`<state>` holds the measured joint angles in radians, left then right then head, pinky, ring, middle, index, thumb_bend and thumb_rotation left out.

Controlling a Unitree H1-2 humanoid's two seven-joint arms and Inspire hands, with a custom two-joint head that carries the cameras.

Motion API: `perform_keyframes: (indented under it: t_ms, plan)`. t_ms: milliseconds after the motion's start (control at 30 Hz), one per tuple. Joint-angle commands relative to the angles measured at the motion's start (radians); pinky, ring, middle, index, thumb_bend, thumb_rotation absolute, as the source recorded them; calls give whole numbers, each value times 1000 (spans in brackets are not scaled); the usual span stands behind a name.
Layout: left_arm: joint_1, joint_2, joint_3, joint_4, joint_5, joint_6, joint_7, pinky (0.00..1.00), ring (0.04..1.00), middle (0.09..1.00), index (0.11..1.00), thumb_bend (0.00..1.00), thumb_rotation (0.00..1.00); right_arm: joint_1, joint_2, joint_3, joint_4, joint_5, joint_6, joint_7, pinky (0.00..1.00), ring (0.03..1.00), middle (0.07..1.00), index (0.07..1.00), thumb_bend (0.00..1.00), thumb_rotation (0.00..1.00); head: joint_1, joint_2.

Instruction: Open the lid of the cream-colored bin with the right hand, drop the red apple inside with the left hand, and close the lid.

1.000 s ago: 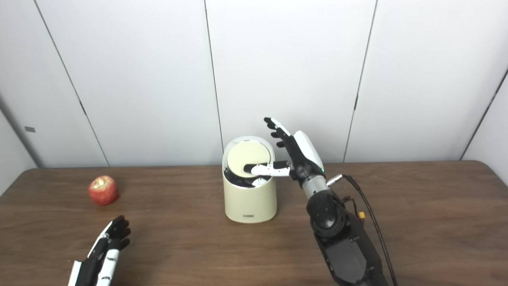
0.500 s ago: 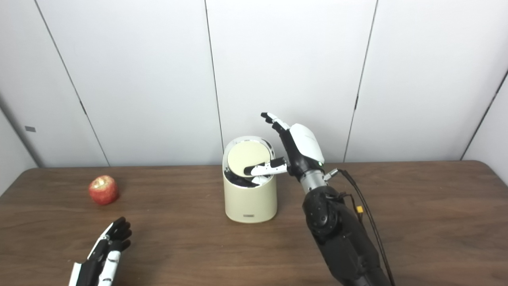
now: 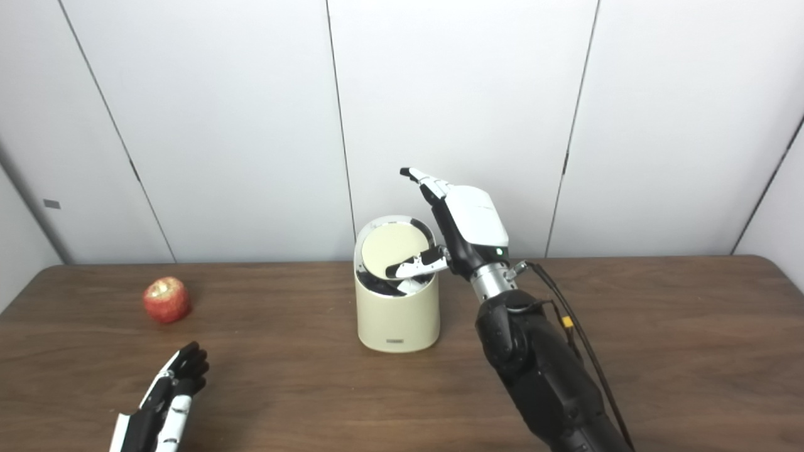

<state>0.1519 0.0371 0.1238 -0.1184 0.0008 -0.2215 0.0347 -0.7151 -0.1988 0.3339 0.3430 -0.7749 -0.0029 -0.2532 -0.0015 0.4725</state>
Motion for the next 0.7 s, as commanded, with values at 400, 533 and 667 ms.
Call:
perform_keyframes:
  t_ms: [400, 533, 667]
  plan:
    - [27, -14, -2, 124, 22, -33, 23, 890, 871, 874, 894, 420, 698, -21, -18, -69, -92, 59, 45, 68, 717, 806, 848, 869, 815, 361, 16, -5]
    - [38, -9, -5, 112, 16, -30, 20, 900, 877, 875, 896, 407, 678, 28, 20, -155, -196, 200, 115, 146, 687, 803, 850, 860, 661, 514, 16, 3]
    - [44, -6, -6, 99, 14, -19, 18, 896, 878, 879, 899, 389, 651, 81, 46, -248, -315, 362, 225, 250, 668, 777, 829, 843, 493, 806, 10, 9]
